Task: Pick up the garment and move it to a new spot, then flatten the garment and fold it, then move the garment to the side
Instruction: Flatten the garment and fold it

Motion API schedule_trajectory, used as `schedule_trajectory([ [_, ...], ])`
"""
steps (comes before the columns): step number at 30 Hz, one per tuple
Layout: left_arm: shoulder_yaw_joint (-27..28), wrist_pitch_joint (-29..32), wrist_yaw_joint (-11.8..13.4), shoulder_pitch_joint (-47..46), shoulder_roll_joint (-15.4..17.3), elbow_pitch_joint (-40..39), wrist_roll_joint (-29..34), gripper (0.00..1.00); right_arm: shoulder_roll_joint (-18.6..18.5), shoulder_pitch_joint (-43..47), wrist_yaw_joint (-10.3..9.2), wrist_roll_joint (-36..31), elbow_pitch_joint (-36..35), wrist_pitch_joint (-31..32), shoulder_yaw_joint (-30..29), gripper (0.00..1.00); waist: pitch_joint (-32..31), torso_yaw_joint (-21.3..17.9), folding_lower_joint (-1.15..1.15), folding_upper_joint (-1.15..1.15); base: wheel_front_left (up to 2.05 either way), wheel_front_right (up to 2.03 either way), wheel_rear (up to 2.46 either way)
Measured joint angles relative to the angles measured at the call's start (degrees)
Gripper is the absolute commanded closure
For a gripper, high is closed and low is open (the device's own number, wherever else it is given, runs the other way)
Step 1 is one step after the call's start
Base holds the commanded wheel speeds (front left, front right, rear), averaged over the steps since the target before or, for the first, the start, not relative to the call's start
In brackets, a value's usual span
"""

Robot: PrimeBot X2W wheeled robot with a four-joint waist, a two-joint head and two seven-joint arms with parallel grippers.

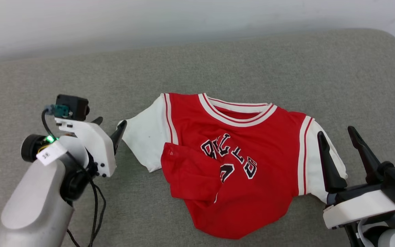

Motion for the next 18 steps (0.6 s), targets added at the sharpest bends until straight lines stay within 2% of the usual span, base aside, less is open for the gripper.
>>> schedule_trajectory([
  [10, -1.75, 18.26, -2.60, -10.17, 2.78, 9.85, -5.56, 0.00, 0.04, -2.66, 0.00, 2.25, 1.42, -1.98, 0.56, 0.00, 6.40, -4.63, 0.01, 0.00, 0.00, 0.00, 0.00],
  [18, -3.04, 28.09, -3.36, -12.76, 5.01, 12.88, -8.76, 0.00, 0.05, -3.41, -0.01, 4.26, 3.74, -2.98, 0.59, 0.00, 8.37, -6.94, 0.00, 0.00, 0.00, 0.00, 0.00],
])
